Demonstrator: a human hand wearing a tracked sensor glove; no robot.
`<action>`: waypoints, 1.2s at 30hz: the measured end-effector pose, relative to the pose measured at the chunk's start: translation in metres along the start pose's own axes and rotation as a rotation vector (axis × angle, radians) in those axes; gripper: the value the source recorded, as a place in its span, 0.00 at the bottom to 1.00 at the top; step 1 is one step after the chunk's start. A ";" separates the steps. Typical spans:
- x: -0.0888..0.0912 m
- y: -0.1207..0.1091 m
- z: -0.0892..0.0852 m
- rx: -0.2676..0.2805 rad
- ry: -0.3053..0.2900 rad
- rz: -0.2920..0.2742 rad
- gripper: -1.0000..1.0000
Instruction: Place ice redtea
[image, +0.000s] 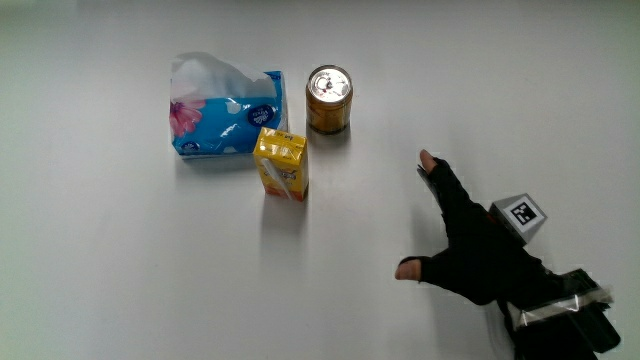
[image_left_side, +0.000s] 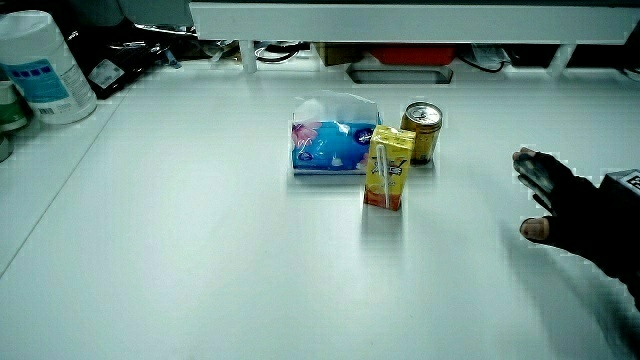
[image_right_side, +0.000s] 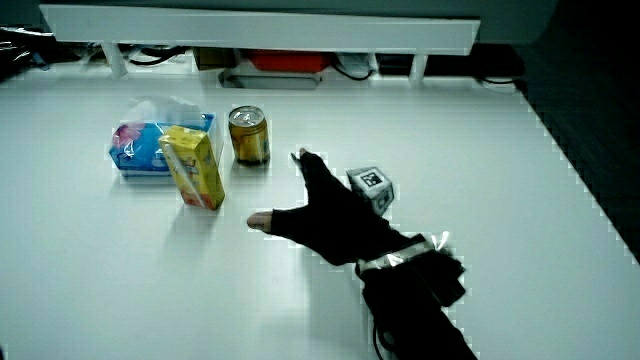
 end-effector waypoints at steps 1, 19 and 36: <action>-0.001 0.004 -0.002 -0.005 0.006 -0.005 0.50; -0.013 0.080 -0.042 -0.068 0.102 -0.060 0.50; 0.000 0.128 -0.068 -0.063 0.135 -0.013 0.50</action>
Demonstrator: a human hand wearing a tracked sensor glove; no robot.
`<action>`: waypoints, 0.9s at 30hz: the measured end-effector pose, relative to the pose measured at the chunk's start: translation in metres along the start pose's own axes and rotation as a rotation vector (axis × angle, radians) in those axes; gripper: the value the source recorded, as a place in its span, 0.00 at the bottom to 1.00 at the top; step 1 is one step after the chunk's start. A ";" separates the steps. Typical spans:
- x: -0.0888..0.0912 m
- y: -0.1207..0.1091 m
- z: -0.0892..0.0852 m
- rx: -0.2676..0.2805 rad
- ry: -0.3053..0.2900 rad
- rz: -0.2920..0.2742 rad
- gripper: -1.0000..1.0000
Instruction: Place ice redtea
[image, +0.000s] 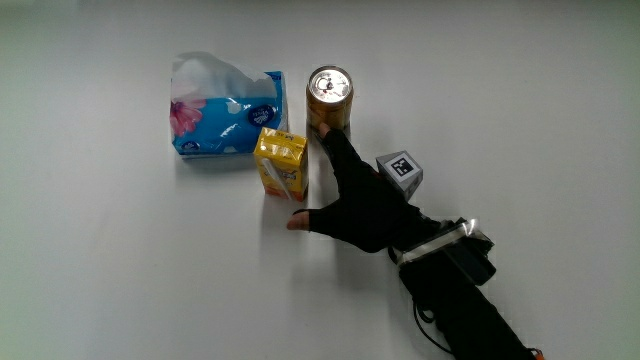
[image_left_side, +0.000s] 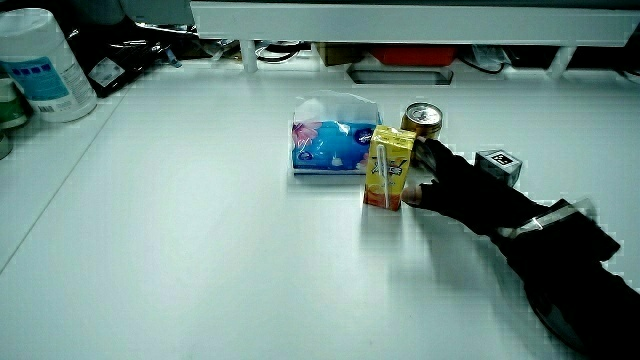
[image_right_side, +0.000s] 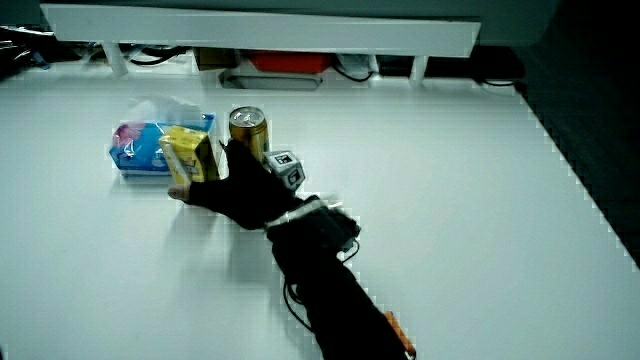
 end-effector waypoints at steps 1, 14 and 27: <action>0.001 0.003 -0.002 -0.003 0.016 0.000 0.50; 0.006 0.016 -0.012 0.008 0.070 0.026 0.50; 0.014 0.011 -0.006 0.154 0.183 0.127 0.35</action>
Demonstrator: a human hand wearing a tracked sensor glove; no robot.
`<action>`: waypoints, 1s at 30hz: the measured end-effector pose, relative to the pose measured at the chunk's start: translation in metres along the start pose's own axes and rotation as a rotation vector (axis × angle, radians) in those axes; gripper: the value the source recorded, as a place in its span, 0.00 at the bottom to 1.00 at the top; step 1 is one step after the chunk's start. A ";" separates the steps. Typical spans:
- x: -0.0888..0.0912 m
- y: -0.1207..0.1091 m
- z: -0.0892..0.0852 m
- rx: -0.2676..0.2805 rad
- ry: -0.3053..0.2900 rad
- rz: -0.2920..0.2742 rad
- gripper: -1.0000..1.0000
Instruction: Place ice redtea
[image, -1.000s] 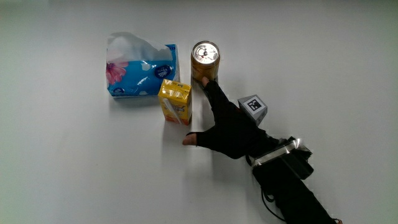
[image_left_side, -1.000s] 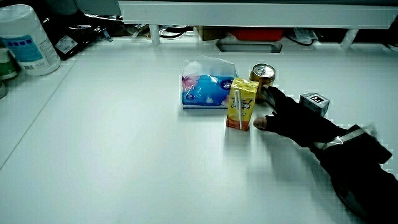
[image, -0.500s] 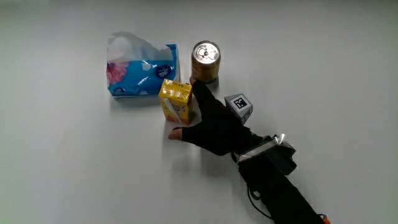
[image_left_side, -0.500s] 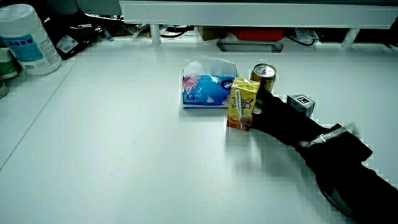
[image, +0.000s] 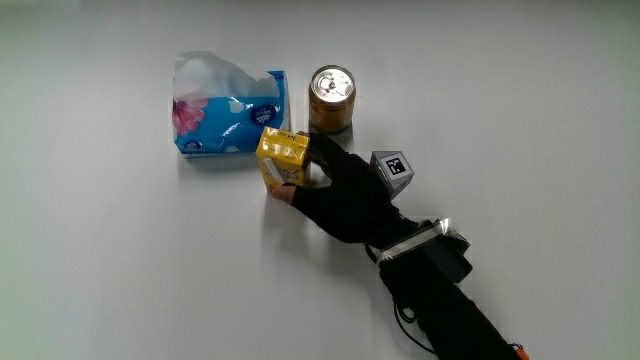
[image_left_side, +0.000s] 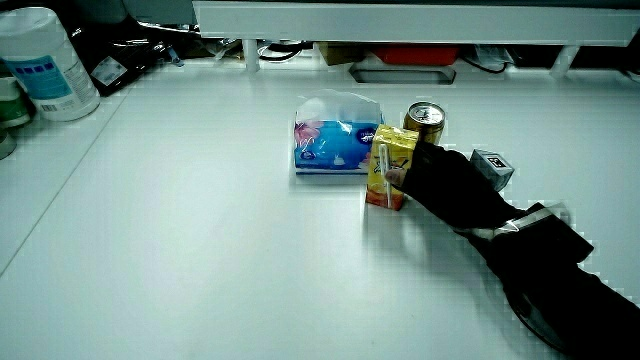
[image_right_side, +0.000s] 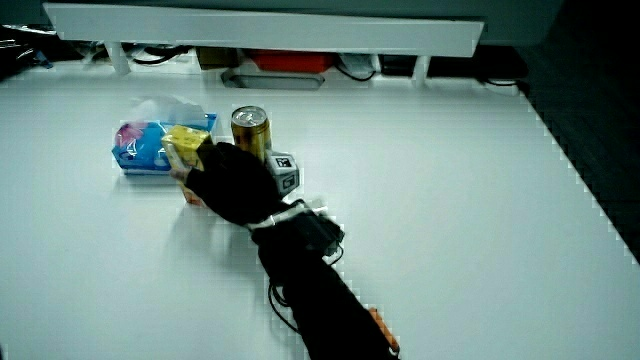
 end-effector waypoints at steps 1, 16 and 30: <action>-0.002 -0.001 0.000 0.005 0.022 0.012 0.33; -0.003 -0.006 0.003 0.099 0.014 0.065 0.02; -0.015 -0.016 0.001 0.063 0.031 0.114 0.00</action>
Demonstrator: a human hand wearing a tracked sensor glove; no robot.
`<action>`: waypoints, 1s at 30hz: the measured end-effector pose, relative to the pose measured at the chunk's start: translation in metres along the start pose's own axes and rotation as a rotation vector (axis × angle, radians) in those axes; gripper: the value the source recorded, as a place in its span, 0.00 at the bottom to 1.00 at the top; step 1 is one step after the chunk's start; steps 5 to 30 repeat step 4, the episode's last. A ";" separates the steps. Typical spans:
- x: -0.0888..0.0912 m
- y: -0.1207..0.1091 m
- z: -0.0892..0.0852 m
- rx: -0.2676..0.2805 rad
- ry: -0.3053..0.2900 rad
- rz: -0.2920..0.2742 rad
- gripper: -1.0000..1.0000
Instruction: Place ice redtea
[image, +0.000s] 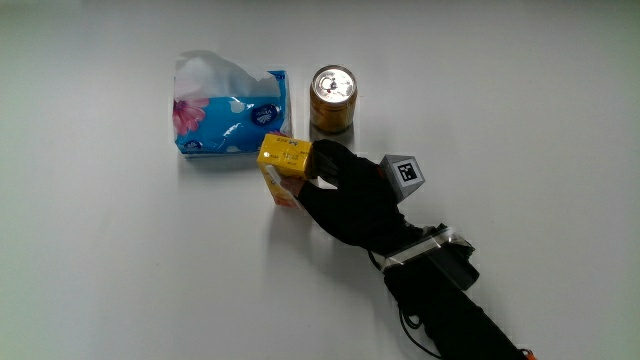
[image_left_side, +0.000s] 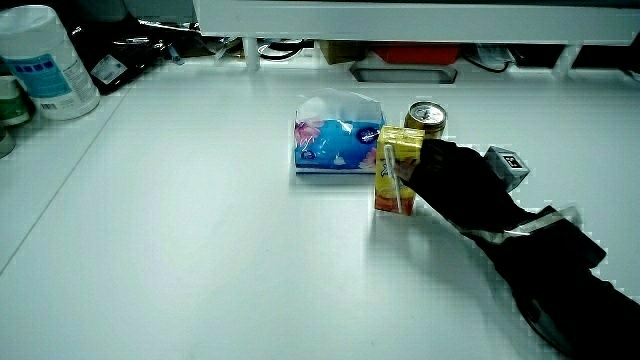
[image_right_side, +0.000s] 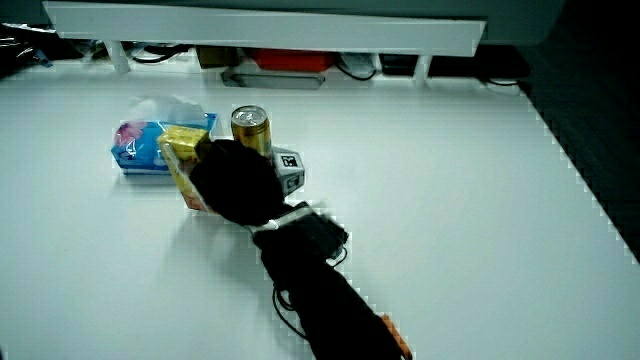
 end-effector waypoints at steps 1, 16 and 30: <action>-0.003 -0.002 0.001 -0.003 0.007 0.002 0.00; -0.015 -0.008 0.004 -0.005 0.038 0.019 0.00; -0.015 -0.008 0.004 -0.005 0.038 0.019 0.00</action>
